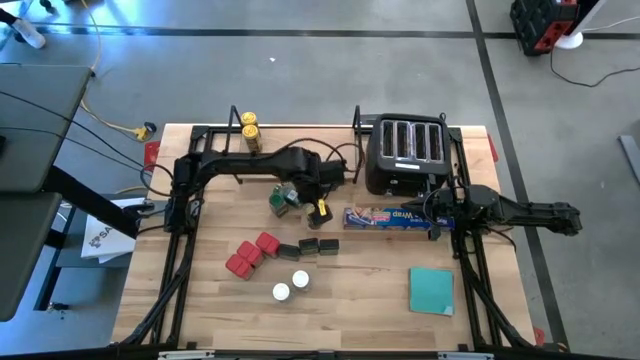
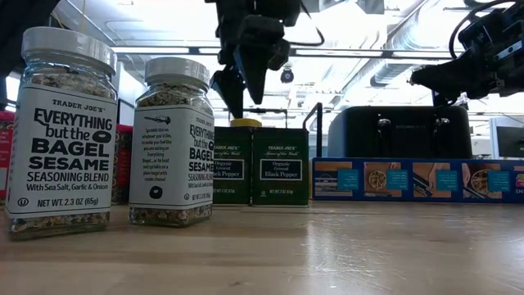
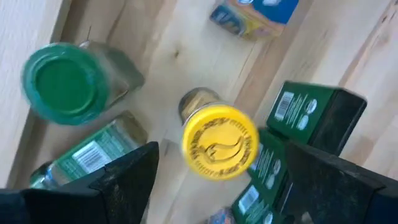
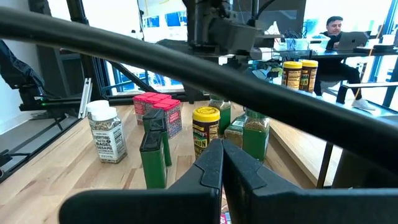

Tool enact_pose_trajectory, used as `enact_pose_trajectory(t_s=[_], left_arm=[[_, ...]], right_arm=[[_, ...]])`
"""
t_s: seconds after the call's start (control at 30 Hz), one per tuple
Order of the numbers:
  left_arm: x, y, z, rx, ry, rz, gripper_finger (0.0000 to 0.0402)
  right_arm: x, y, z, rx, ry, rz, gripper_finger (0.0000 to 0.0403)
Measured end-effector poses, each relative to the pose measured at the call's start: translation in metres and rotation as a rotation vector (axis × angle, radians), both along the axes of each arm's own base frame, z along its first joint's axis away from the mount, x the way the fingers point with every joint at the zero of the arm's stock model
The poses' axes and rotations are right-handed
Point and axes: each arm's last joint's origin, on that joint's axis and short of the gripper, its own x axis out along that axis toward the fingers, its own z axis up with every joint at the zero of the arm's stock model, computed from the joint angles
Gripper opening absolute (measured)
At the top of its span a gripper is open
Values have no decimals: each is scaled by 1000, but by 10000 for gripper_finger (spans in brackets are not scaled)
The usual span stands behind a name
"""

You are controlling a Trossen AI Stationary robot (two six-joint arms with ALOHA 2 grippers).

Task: Shelf spices
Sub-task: Put the yellow seasoning bottle on the shelf aligned with the other yellow seasoning bottles

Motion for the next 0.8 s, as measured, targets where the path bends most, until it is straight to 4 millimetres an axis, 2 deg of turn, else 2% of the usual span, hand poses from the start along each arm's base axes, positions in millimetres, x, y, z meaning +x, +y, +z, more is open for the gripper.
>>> enact_pose_trajectory(t_s=[0.3,0.63,0.8], left_arm=[[-1,-10,-21,51,36,68,340],[-3,-10,-38,60,43,15,338],[-2,-10,-38,61,28,6,306]], right_arm=[[0,0,0,0,0,0,0],[0,0,0,0,0,0,0],[0,0,0,0,1,0,0]])
